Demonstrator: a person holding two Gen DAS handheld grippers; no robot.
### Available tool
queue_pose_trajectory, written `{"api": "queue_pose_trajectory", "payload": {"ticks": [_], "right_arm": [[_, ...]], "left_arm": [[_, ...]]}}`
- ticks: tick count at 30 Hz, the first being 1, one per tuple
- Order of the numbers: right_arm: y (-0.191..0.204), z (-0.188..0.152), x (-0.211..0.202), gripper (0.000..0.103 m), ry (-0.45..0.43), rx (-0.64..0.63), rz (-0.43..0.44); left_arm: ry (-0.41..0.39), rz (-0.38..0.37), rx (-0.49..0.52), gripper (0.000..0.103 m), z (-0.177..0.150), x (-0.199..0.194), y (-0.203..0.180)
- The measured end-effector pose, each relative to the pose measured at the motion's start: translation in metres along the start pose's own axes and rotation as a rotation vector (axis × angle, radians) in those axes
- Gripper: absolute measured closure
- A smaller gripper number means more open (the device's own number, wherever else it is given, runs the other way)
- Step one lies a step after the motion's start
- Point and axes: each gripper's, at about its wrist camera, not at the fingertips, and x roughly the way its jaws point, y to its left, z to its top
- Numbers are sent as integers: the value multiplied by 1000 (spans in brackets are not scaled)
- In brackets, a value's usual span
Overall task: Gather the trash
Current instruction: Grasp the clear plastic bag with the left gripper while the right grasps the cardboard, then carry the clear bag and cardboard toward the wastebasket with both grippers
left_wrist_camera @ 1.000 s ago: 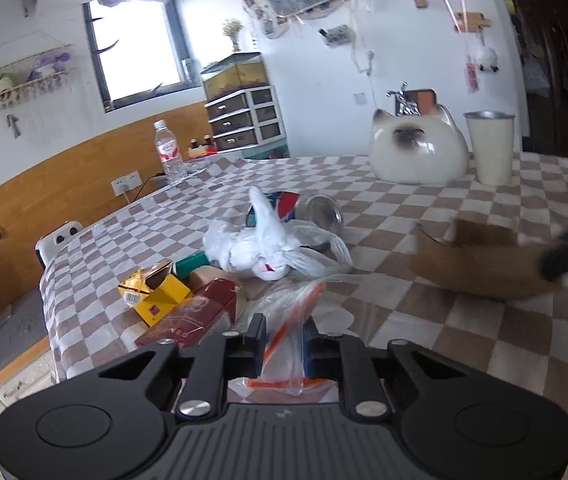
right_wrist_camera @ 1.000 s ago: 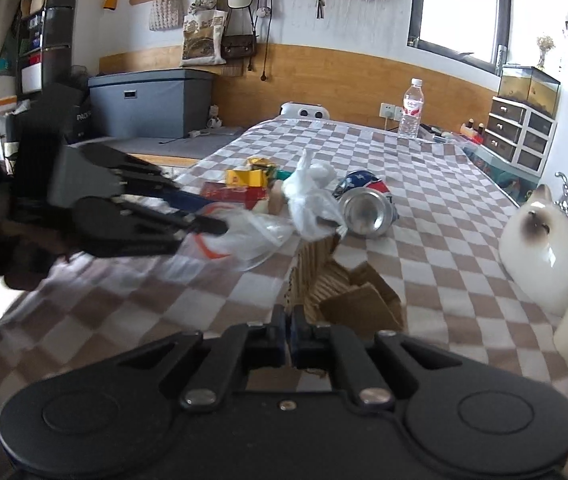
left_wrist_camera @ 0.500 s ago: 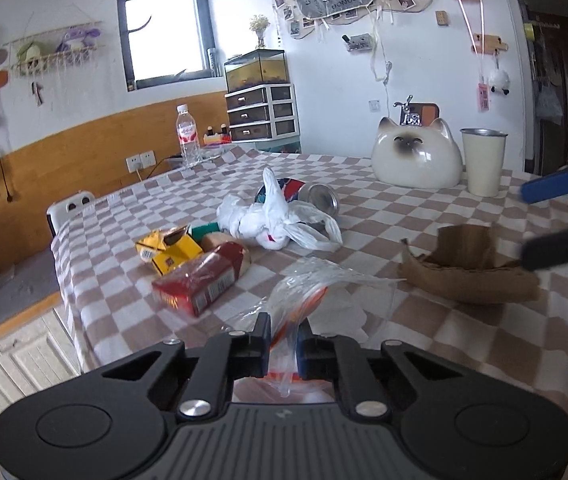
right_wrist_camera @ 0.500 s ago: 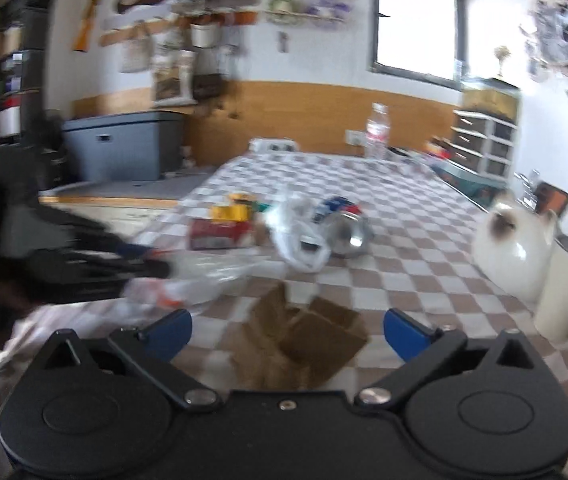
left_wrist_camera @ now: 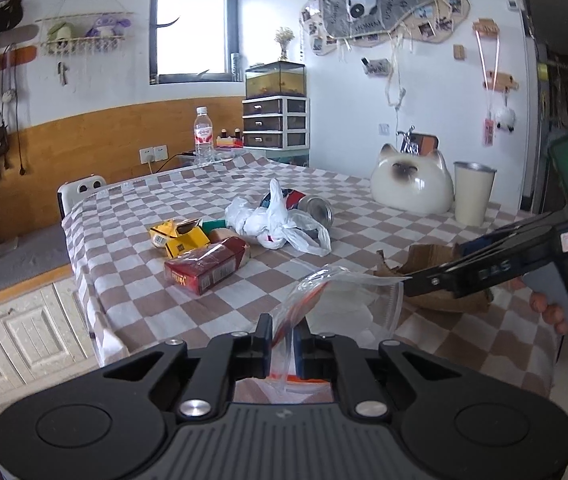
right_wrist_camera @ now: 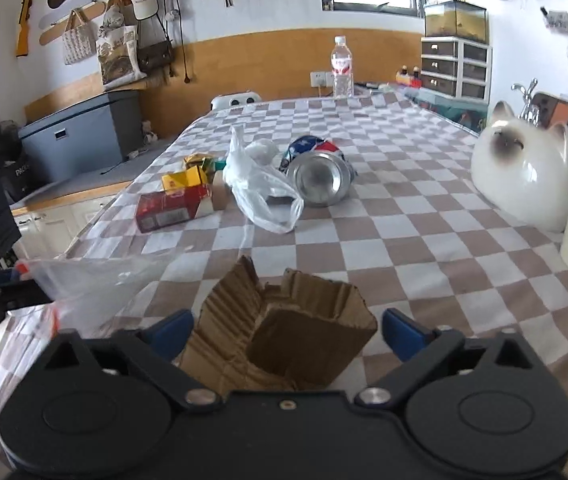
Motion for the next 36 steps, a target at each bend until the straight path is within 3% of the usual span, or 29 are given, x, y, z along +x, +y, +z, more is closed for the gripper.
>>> {"api": "queue_pose_trajectory", "payload": {"ticks": [2, 4, 14, 21, 36], "right_arm": [[2, 1, -2, 25, 1, -4, -6], [3, 2, -8, 44, -4, -11, -20], [22, 9, -39, 44, -66, 14, -23], [62, 16, -59, 44, -138, -38, -1], [154, 24, -75, 44, -208, -98, 103]], "left_arm": [[-6, 1, -18, 93, 0, -5, 3], [-15, 7, -39, 95, 0, -10, 6], [-70, 55, -112, 97, 0, -47, 20], [-101, 99, -146, 97, 4, -74, 35], [-125, 255, -280, 97, -9, -136, 86]]}}
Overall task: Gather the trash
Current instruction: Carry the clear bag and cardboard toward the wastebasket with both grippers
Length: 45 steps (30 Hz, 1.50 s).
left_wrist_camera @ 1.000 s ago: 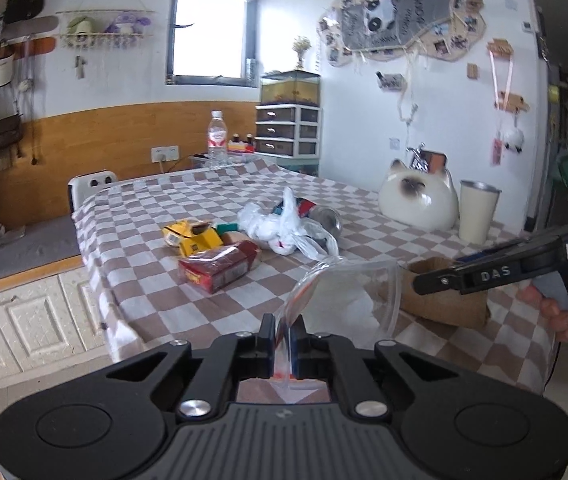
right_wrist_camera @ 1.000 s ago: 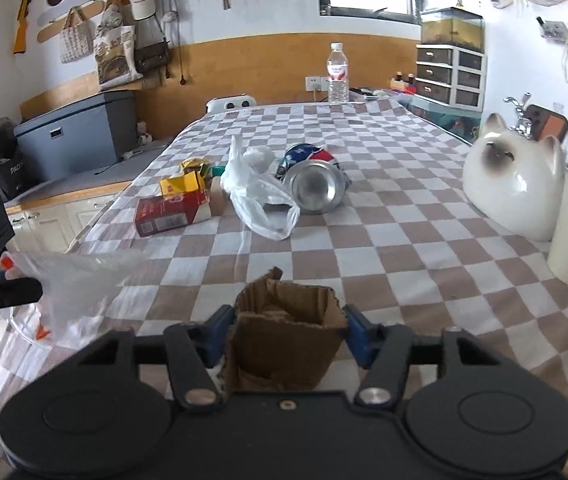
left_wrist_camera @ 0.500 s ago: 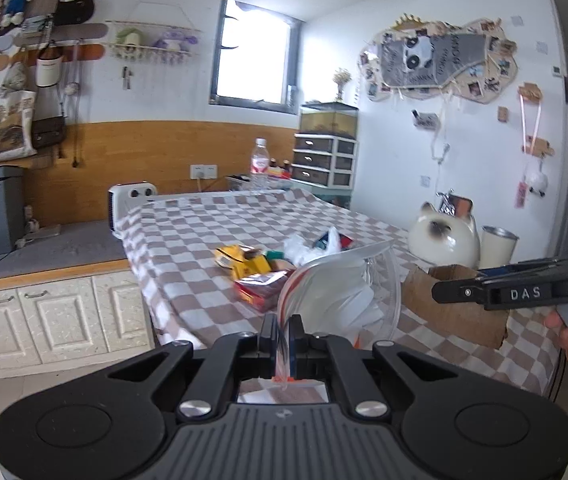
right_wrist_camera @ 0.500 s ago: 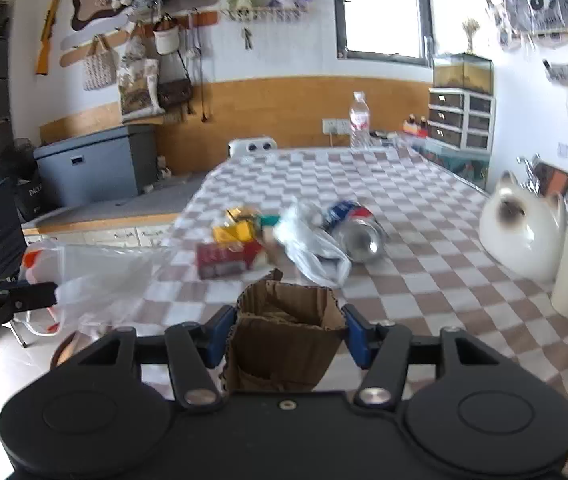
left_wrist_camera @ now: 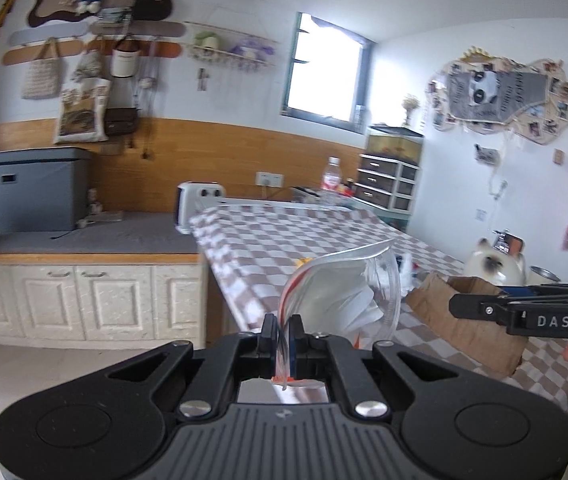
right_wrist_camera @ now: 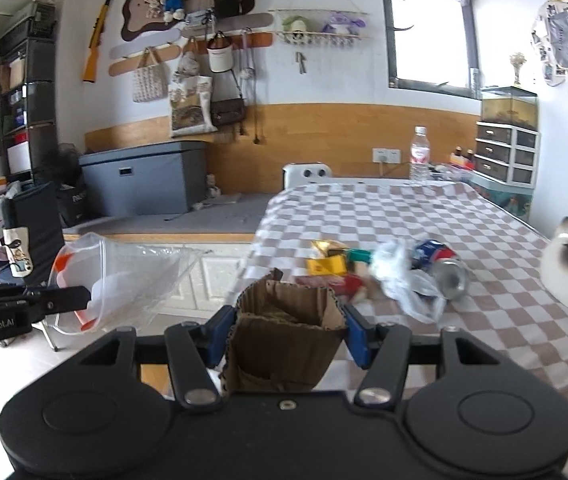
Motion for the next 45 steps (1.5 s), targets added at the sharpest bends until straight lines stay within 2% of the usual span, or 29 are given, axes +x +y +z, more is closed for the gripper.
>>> {"api": "queue_pose_trajectory", "payload": {"ticks": [11, 15, 25, 30, 34, 45], "right_arm": [[67, 12, 16, 44, -18, -60, 74], [88, 18, 32, 44, -10, -59, 132], [136, 30, 83, 44, 52, -86, 251], [151, 35, 120, 44, 102, -108, 293], [158, 39, 164, 44, 180, -104, 336], [190, 26, 282, 44, 353, -86, 366]], "left_arm": [[-34, 113, -35, 97, 7, -32, 53], [-39, 152, -58, 97, 8, -39, 74], [2, 233, -131, 97, 7, -27, 133], [45, 255, -171, 97, 9, -7, 160], [86, 271, -197, 97, 9, 12, 179], [191, 322, -256, 97, 0, 63, 221]]}}
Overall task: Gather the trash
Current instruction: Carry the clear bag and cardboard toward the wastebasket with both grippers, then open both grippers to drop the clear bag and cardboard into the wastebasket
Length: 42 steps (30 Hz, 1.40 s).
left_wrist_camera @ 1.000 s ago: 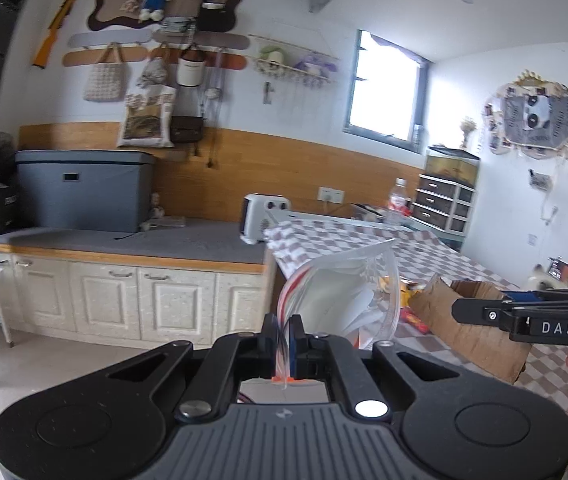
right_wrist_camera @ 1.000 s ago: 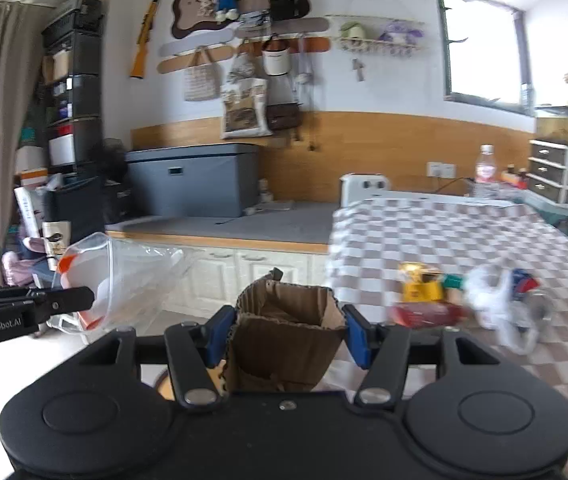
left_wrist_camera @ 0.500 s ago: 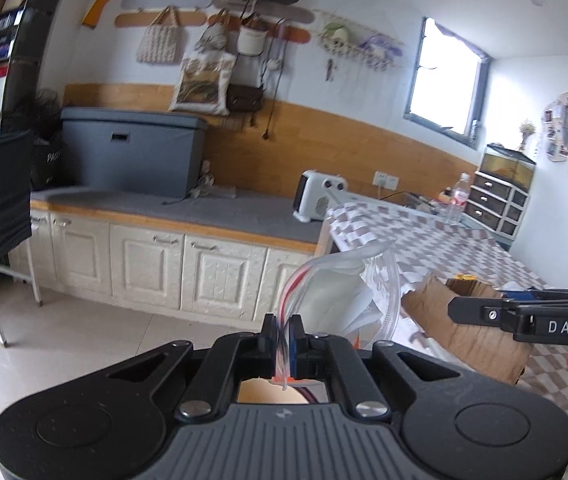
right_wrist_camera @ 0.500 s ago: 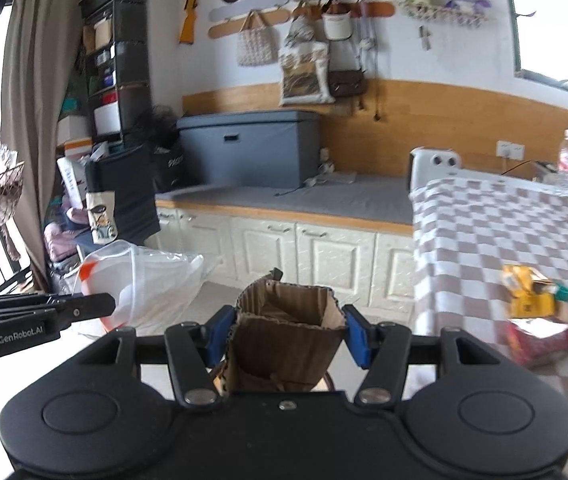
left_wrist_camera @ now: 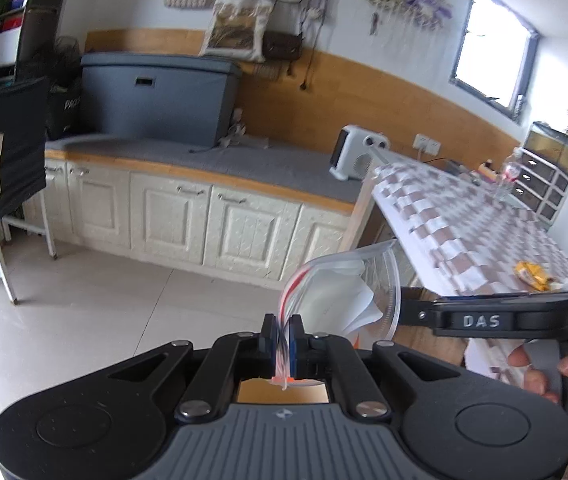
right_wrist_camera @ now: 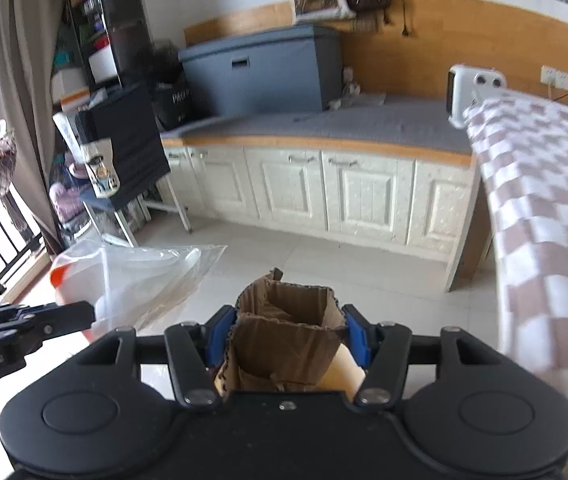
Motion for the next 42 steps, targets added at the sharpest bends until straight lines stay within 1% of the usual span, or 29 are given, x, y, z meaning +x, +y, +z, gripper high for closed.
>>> {"api": "queue_pose_trajectory", "payload": {"ticks": [3, 5, 13, 16, 18, 22, 28, 33, 37, 39, 42], "right_arm": [[-3, -5, 27, 44, 41, 18, 26], [-7, -12, 43, 44, 76, 25, 29], [-26, -32, 91, 44, 195, 54, 1], [-29, -35, 102, 44, 215, 63, 13], [-29, -40, 110, 44, 247, 75, 9], [-24, -46, 121, 44, 297, 37, -15], [-21, -54, 132, 44, 354, 37, -22], [-22, -57, 135, 44, 373, 34, -23], [-25, -58, 138, 44, 387, 56, -30], [-25, -58, 139, 44, 383, 59, -35], [-23, -56, 136, 44, 342, 54, -30]], "left_arm": [[44, 11, -25, 97, -5, 18, 11], [79, 19, -30, 97, -9, 31, 16], [191, 53, -56, 97, -23, 81, 29], [239, 64, -68, 97, -30, 99, 32], [272, 70, -78, 97, -35, 111, 35], [331, 86, -105, 97, -46, 131, 40], [407, 112, -161, 96, -62, 155, 44], [458, 127, -193, 96, -69, 172, 43], [474, 161, -200, 95, -69, 183, 43], [473, 182, -201, 92, -67, 188, 43], [456, 196, -175, 86, -63, 190, 42]]}}
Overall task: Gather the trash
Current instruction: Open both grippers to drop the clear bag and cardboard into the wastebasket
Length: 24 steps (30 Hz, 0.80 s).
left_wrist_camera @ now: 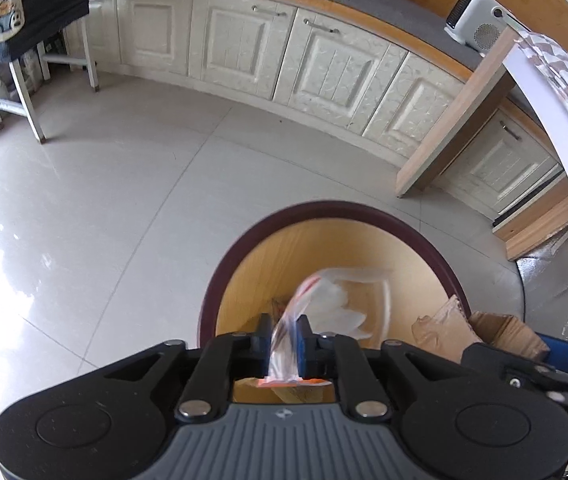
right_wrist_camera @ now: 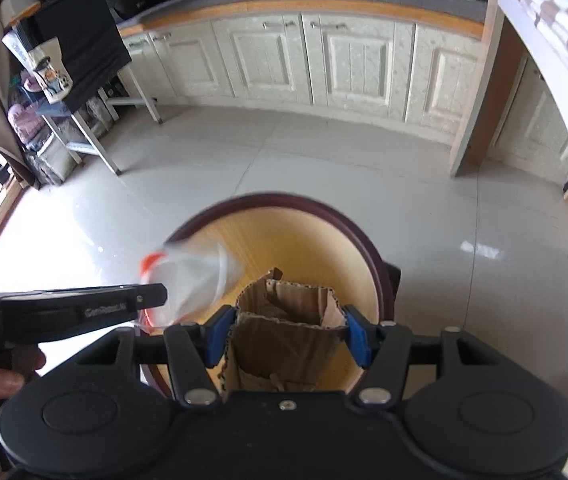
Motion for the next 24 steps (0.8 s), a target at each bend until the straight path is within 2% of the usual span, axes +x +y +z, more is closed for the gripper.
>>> {"api": "queue_pose_trajectory", "payload": {"ticks": [3, 4, 8, 10, 20, 24], "right_arm": [[0, 0, -1, 43, -9, 5, 20], [0, 0, 0, 43, -6, 6, 19], [1, 0, 2, 43, 2, 11, 17], [1, 0, 3, 39, 5, 15, 15], [0, -1, 6, 39, 17, 14, -1], [1, -1, 8, 38, 36, 16, 3]], "left_arm": [[-17, 8, 36, 70, 2, -3, -3], [-17, 7, 46, 68, 1, -4, -3], [-12, 12, 81, 64, -2, -6, -4], [-8, 15, 88, 60, -3, -6, -3], [19, 19, 119, 55, -8, -8, -2], [37, 15, 144, 49, -11, -8, -5]]}}
